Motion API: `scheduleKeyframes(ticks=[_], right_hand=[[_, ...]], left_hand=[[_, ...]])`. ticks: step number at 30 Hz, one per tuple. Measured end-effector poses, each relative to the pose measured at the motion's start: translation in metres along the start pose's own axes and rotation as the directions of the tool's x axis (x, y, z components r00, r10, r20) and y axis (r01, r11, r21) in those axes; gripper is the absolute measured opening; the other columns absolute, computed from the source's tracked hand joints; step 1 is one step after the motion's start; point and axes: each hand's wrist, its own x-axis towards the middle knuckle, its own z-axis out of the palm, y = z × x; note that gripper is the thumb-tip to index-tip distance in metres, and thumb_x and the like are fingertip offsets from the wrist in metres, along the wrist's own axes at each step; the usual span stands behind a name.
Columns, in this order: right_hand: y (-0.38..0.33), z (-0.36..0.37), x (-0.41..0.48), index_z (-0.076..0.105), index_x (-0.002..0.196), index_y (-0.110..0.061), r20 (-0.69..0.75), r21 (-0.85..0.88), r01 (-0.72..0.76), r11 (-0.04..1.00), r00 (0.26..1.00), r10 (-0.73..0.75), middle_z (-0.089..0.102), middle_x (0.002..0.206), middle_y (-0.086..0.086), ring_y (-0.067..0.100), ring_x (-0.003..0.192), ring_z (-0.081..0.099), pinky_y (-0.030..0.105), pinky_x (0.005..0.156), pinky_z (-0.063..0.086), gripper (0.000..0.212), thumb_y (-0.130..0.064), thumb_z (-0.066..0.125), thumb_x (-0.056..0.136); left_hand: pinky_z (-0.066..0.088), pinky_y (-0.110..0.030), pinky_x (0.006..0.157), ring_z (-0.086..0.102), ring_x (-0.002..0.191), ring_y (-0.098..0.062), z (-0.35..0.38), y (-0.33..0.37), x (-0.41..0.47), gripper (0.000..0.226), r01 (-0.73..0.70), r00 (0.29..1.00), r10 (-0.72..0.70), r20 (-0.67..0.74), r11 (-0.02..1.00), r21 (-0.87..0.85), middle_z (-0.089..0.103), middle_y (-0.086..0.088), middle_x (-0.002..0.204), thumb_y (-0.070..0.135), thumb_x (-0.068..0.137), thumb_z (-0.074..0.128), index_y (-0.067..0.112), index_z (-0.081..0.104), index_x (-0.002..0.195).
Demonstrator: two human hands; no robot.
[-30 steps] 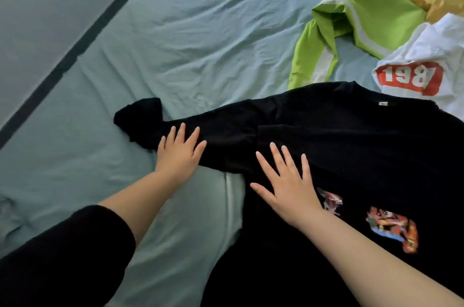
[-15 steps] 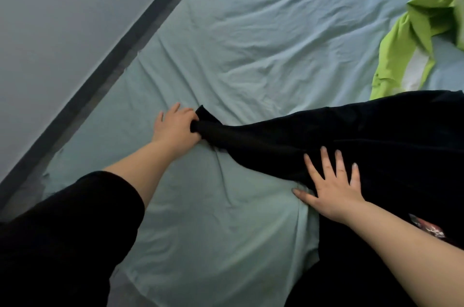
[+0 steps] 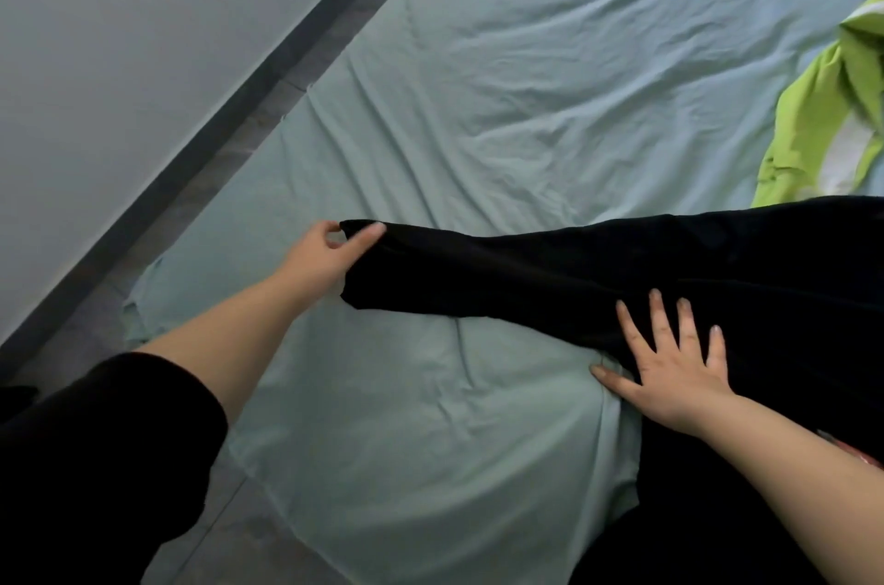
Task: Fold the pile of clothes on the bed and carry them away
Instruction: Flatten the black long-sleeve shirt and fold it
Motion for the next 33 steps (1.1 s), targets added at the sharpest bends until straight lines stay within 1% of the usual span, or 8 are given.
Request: scheduleKeyframes(ticks=[5,10,14,17,19,22,29,33], right_hand=[[-0.001,0.001,0.001,-0.052,0.116,-0.051,-0.001,-0.016,-0.014,1.0,1.0,0.014,-0.064,0.12,-0.01,0.028,0.139,-0.036,0.055,0.112,-0.015,0.09,-0.095,-0.012,0.048],[-0.004,0.0,-0.001,-0.051,0.116,-0.05,-0.016,-0.021,-0.019,1.0,1.0,0.019,-0.059,0.125,-0.007,0.029,0.14,-0.034,0.056,0.112,-0.013,0.091,-0.095,-0.011,0.048],[-0.006,-0.003,-0.005,-0.049,0.118,-0.049,-0.037,-0.019,-0.02,1.0,0.999,0.019,-0.051,0.133,-0.005,0.029,0.141,-0.032,0.057,0.113,-0.011,0.092,-0.094,-0.008,0.048],[-0.004,-0.001,-0.003,-0.048,0.119,-0.049,-0.051,-0.02,-0.017,1.0,0.999,0.016,-0.05,0.134,-0.005,0.029,0.141,-0.031,0.057,0.113,-0.011,0.093,-0.094,-0.007,0.049],[-0.003,0.001,0.0,-0.049,0.116,-0.051,-0.063,-0.018,-0.021,1.0,0.998,0.02,-0.051,0.134,-0.005,0.028,0.141,-0.032,0.057,0.113,-0.011,0.091,-0.095,-0.007,0.049],[-0.002,0.005,0.003,-0.049,0.118,-0.05,-0.067,-0.028,-0.028,0.999,0.997,0.026,-0.05,0.135,-0.005,0.029,0.141,-0.031,0.057,0.113,-0.011,0.092,-0.095,-0.007,0.05],[-0.032,-0.01,-0.023,-0.006,0.152,-0.031,-0.21,0.029,-0.074,0.997,0.974,0.079,-0.014,0.161,0.006,0.03,0.148,-0.01,0.055,0.116,-0.004,0.105,-0.09,0.004,0.065],[-0.088,-0.017,-0.038,-0.025,0.145,-0.038,-0.378,0.07,0.107,0.992,0.923,-0.073,-0.027,0.156,-0.001,0.024,0.147,-0.018,0.054,0.115,-0.01,0.088,-0.083,0.001,0.074]], left_hand=[[0.038,-0.046,0.107,0.041,0.13,-0.036,0.041,-0.012,-0.009,0.099,-0.033,0.994,0.077,-0.075,0.884,0.466,0.037,-0.012,0.146,0.049,0.077,0.07,0.015,0.015,0.151],[0.043,-0.041,0.099,0.054,0.119,-0.034,0.009,-0.023,-0.003,0.055,0.066,0.954,-0.005,-0.299,0.978,0.196,0.059,-0.012,0.13,0.013,0.09,0.05,0.012,0.032,0.142],[0.042,-0.04,0.099,0.054,0.119,-0.03,0.003,-0.027,-0.015,0.062,0.064,0.964,-0.061,-0.258,0.998,0.002,0.058,-0.01,0.132,0.058,0.09,0.048,0.014,0.047,0.133],[0.042,-0.048,0.103,0.047,0.129,-0.027,0.024,-0.029,-0.027,0.108,-0.036,0.995,0.068,-0.071,0.922,0.385,0.047,0.002,0.143,0.087,0.062,0.053,0.027,0.024,0.147],[0.042,-0.049,0.099,0.048,0.128,-0.03,0.033,-0.035,-0.023,0.094,-0.035,0.984,0.132,-0.124,0.812,0.583,0.046,-0.001,0.143,0.075,0.073,0.057,0.027,0.023,0.147],[0.036,-0.043,0.096,0.057,0.114,-0.034,0.023,-0.035,-0.011,0.035,0.101,0.928,0.082,-0.363,0.883,0.459,0.062,-0.012,0.123,0.039,0.096,0.045,0.02,0.056,0.123],[0.045,-0.043,0.077,0.059,0.097,-0.041,-0.057,-0.023,-0.019,0.029,-0.104,0.886,0.246,-0.394,0.932,0.348,0.064,-0.02,0.106,0.036,0.1,0.041,0.014,0.057,0.11],[0.044,-0.04,0.078,0.06,0.101,-0.038,-0.093,-0.009,-0.021,0.031,-0.227,0.869,0.373,-0.327,0.885,0.406,0.065,-0.014,0.11,0.041,0.098,0.045,0.019,0.057,0.118]])
